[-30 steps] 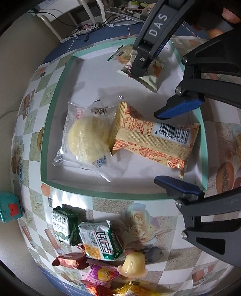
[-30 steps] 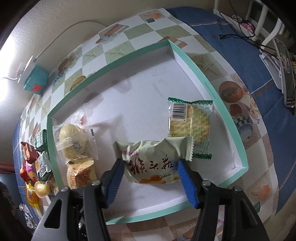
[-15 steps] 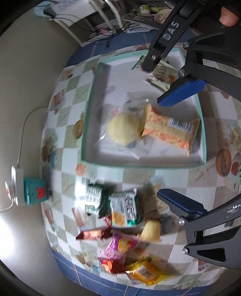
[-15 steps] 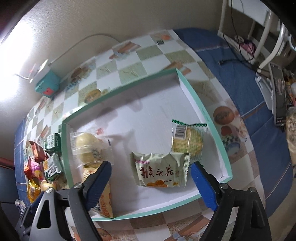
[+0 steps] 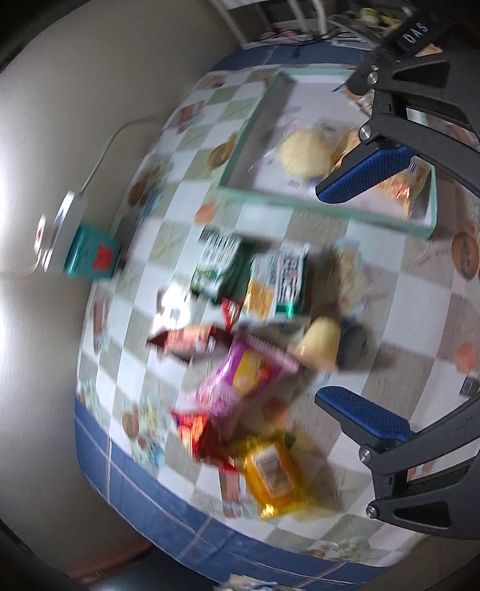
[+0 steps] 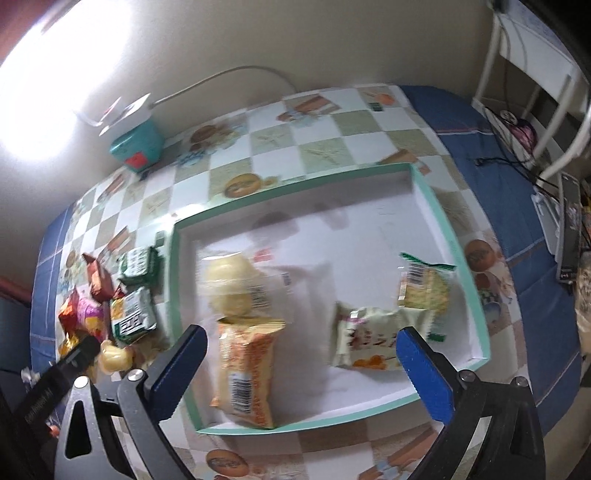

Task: Organize snacks
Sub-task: 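Withdraw both open tools from the tray back toward the snack pile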

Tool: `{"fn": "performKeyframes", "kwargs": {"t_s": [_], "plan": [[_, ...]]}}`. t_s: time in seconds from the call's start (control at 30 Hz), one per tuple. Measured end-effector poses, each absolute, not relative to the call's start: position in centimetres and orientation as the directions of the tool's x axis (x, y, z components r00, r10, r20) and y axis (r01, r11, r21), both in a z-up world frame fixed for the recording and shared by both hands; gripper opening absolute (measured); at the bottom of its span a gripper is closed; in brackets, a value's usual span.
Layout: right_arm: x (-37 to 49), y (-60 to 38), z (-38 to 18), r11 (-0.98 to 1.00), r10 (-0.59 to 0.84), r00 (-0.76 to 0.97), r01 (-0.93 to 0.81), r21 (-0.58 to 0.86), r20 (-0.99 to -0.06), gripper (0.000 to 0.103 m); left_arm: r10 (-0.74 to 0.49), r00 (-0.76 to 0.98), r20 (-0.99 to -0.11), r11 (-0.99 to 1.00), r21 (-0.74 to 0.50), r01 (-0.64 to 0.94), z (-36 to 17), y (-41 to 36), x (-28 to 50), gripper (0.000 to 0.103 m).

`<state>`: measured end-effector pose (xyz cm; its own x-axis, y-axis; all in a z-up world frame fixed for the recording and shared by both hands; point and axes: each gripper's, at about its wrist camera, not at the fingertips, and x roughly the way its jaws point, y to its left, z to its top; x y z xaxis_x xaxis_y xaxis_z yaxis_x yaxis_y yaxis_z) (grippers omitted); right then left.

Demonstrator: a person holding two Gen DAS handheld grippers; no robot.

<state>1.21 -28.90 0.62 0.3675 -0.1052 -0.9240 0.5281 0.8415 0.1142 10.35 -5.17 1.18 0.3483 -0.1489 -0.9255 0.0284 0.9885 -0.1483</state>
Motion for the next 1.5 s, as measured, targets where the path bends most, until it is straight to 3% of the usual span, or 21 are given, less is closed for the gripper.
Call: {"fn": "performKeyframes", "kwargs": {"t_s": [0.5,1.0,1.5], "plan": [[5.2,-20.1,0.1,0.913,-0.046,0.380,0.392,0.115,-0.924,0.103,-0.048,0.405,-0.913,0.965,-0.148,-0.218,1.8,7.3,12.0,0.099],[8.3,-12.9,-2.1,0.930,0.008,0.380,0.336,0.146,-0.925,0.103,-0.009,0.390,-0.921,0.875,-0.196,-0.442,-1.2,16.3,11.8,0.099],[9.9,-9.6,-5.7,0.937,0.046,0.338,0.312,0.158,-0.940,0.103,-0.104,0.389,-0.915,0.908,-0.247,-0.338,-3.5,14.1,14.0,0.099]]}}
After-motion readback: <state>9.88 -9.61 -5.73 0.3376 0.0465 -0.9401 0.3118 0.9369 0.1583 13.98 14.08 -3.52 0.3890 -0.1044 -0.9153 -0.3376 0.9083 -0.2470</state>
